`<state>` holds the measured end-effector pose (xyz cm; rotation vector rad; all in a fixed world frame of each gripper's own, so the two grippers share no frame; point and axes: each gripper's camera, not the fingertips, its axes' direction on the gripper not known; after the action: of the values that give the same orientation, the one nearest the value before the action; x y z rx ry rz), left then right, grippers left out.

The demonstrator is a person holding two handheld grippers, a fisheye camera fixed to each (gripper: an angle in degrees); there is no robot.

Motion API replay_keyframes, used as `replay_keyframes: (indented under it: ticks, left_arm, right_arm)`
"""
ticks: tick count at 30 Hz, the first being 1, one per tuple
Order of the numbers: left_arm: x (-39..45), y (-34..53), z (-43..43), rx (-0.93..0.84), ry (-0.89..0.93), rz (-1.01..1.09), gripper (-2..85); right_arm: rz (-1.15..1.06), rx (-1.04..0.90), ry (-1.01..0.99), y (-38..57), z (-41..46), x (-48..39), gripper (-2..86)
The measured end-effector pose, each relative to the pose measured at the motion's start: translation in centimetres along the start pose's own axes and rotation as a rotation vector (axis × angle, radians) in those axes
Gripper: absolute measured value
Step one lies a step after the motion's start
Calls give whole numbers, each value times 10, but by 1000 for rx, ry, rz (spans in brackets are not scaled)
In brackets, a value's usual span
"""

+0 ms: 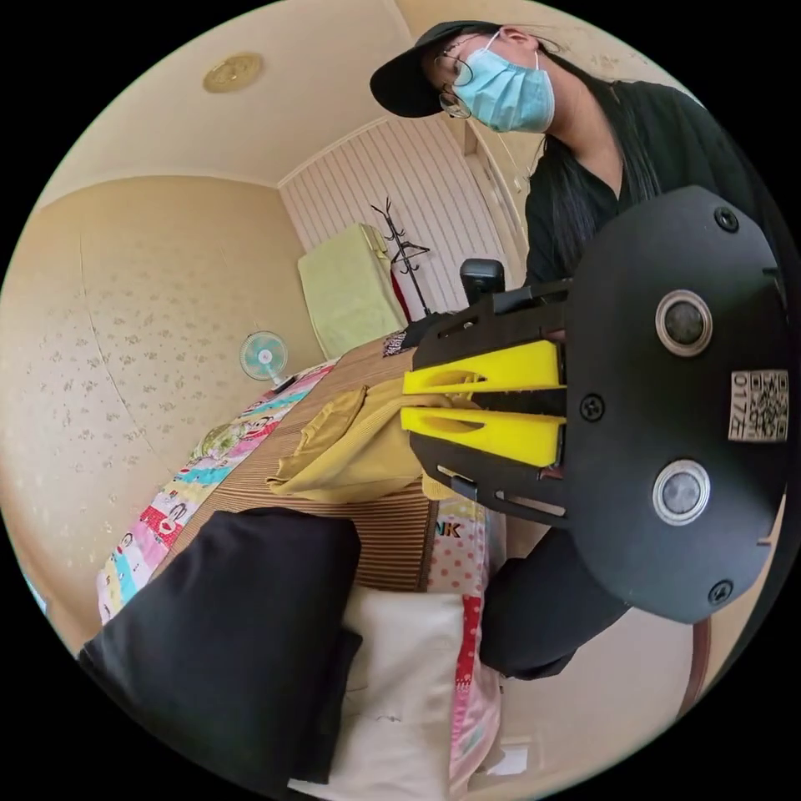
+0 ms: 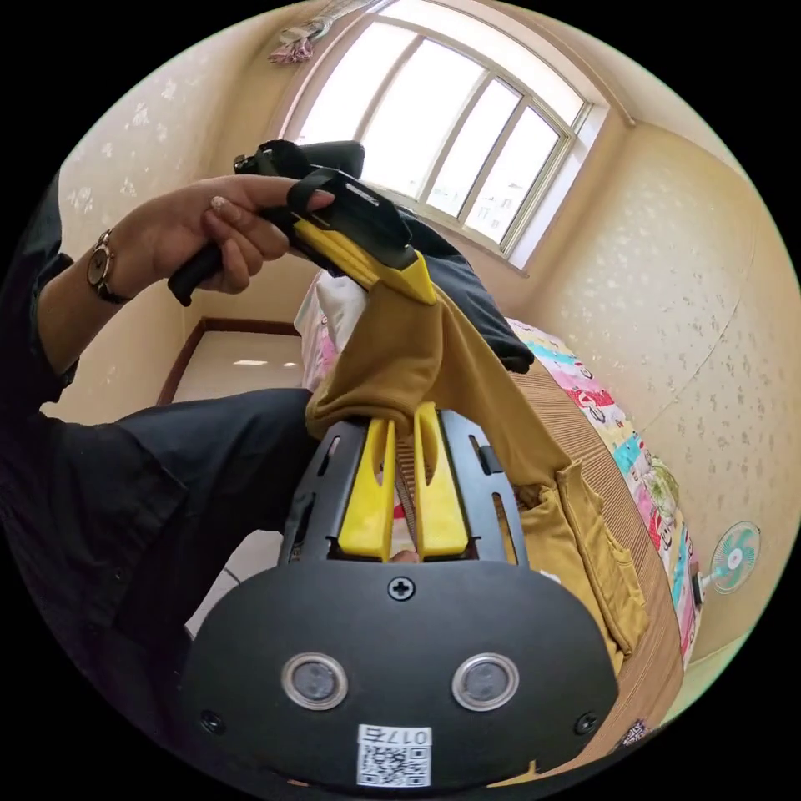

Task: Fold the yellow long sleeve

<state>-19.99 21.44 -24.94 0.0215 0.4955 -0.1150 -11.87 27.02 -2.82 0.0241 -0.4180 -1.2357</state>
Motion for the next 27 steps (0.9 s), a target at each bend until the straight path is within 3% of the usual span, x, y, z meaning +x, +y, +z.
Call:
replay_keyframes:
  ticks: [3, 5, 7, 11, 13, 15, 18, 27]
  left_arm:
    - [21, 13, -51, 191, -170, 27, 50]
    - [41, 31, -78, 334, -305, 61, 25]
    - [46, 39, -77, 362, -365, 65, 23]
    - [29, 44, -27, 164, -322, 23, 63]
    - [19, 50, -1, 114, -281, 4, 65]
    - [8, 52, 26, 51, -241, -22, 66]
    - [-5, 50, 70, -47, -202, -34, 76]
    - [-28, 37, 191, -390, -290, 64, 122]
  right_arm:
    - [148, 82, -27, -36, 3, 66, 51]
    - [325, 120, -19, -51, 0, 131, 50]
    - [614, 198, -25, -39, -13, 229, 49]
    - [884, 319, 18, 40, -46, 341, 49]
    - [1004, 184, 246, 112, -57, 381, 50]
    - [1155, 55, 330, 178, -61, 404, 55]
    - [1349, -128, 269, 272, -78, 421, 84]
    - [1306, -262, 105, 335, -203, 330, 141]
